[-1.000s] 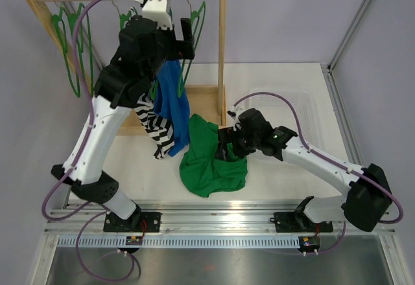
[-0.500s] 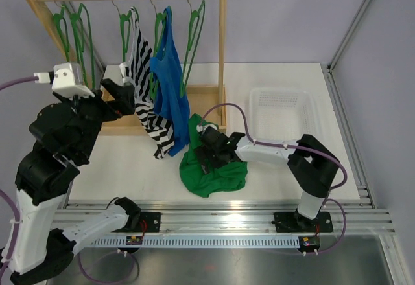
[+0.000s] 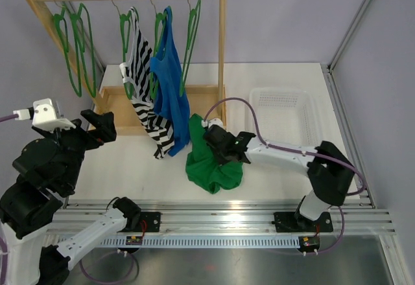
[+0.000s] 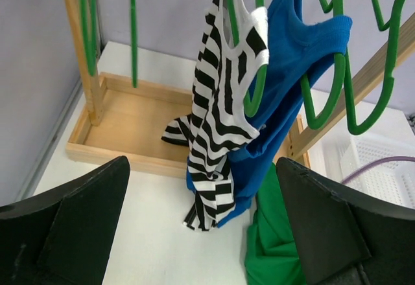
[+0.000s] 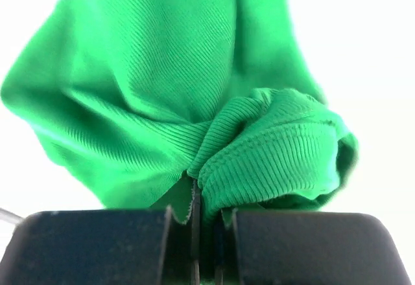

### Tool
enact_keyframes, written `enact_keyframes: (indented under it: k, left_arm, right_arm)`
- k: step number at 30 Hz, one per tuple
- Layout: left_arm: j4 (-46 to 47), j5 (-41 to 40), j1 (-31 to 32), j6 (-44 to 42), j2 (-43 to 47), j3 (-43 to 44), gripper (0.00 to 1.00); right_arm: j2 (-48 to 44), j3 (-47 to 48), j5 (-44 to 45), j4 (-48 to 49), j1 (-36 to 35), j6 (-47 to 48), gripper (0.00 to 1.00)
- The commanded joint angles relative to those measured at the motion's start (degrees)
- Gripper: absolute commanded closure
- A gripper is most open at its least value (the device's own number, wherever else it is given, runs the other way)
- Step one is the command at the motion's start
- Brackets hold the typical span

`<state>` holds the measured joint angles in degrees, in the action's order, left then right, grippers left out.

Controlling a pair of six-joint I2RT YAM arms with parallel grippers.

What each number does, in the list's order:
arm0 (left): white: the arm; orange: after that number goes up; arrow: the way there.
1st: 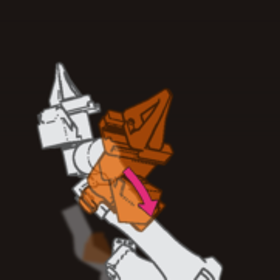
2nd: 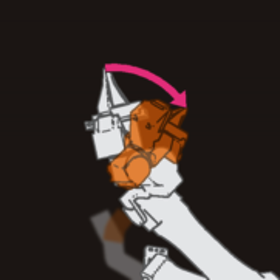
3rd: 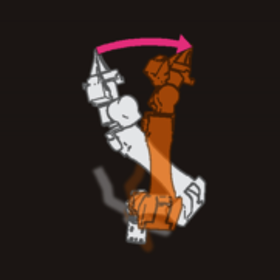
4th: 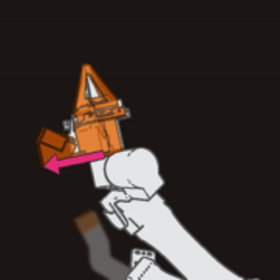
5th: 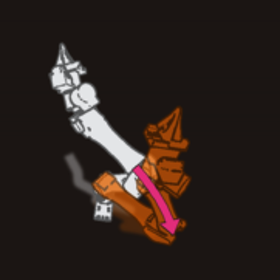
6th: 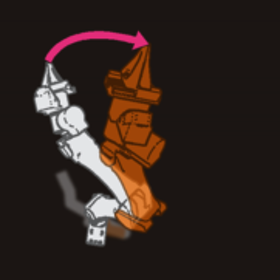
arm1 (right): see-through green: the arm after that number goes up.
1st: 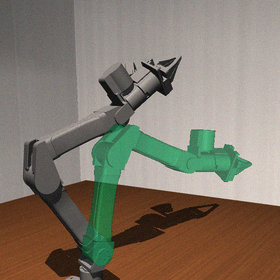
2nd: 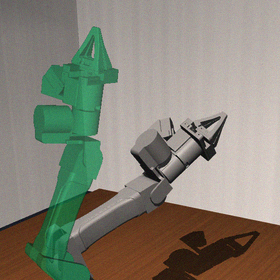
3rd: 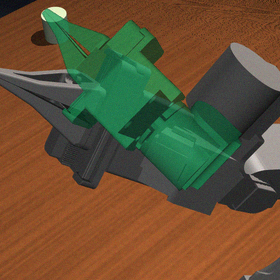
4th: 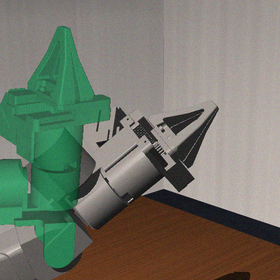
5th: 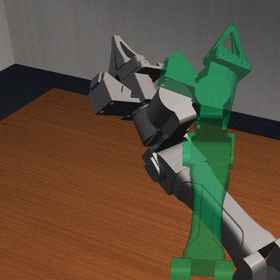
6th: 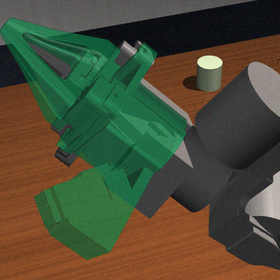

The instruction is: Remove the tank top from the hanger

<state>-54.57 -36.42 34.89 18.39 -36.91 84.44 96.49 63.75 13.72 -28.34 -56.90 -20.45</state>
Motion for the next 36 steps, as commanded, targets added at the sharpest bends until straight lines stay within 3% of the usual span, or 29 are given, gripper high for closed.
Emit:
enact_keyframes:
  k: [1, 8, 17, 22, 27, 29, 31, 32, 33, 36]
  left_arm:
    - [2.18, -1.98, 0.26, -2.66, 2.53, -1.30, 0.01]
    - [2.71, -1.72, 0.26, -4.15, 3.86, -2.00, 0.01]
    - [2.53, 1.61, 0.26, -5.21, 1.49, 2.21, 0.01]
    - [2.71, 4.25, 0.26, -6.44, -2.46, 8.52, 0.01]
    - [3.85, 6.63, 0.26, -7.67, -8.08, 15.03, 0.01]
    - [4.03, 7.07, 0.26, -8.28, -11.94, 18.80, 0.01]
    - [3.68, 7.42, 0.26, -8.81, -15.02, 21.36, 0.01]
    - [3.59, 7.68, 0.26, -8.99, -18.00, 23.99, 0.01]
    - [3.15, 8.03, 0.26, -9.08, -19.51, 25.23, 0.01]
    - [2.71, 8.39, 0.26, -10.04, -25.22, 29.79, 0.01]
  right_arm:
    - [-12.52, 6.63, 11.74, -6.52, -0.40, -0.47, 1.00]
    - [-20.81, 21.64, 22.75, -17.00, 0.83, 4.87, 1.00]
    - [-22.04, 41.18, 27.86, -27.38, 12.34, 10.25, 1.00]
    - [-21.69, 38.66, 27.07, -28.71, 20.24, 9.55, 1.00]
    - [-21.78, 25.48, 16.44, -24.67, 31.76, 6.48, 1.00]
    - [-20.29, 20.49, 14.24, -22.21, 33.78, 5.42, 0.87]
    - [-18.19, 17.40, 12.92, -20.80, 36.59, 4.45, 0.56]
    - [-17.57, 16.77, 12.83, -20.53, 36.95, 4.10, 0.37]
    - [-17.04, 16.59, 14.05, -20.70, 37.04, 3.58, 0.01]
    - [-17.03, 17.11, 13.01, -21.05, 37.04, 3.40, 0.01]
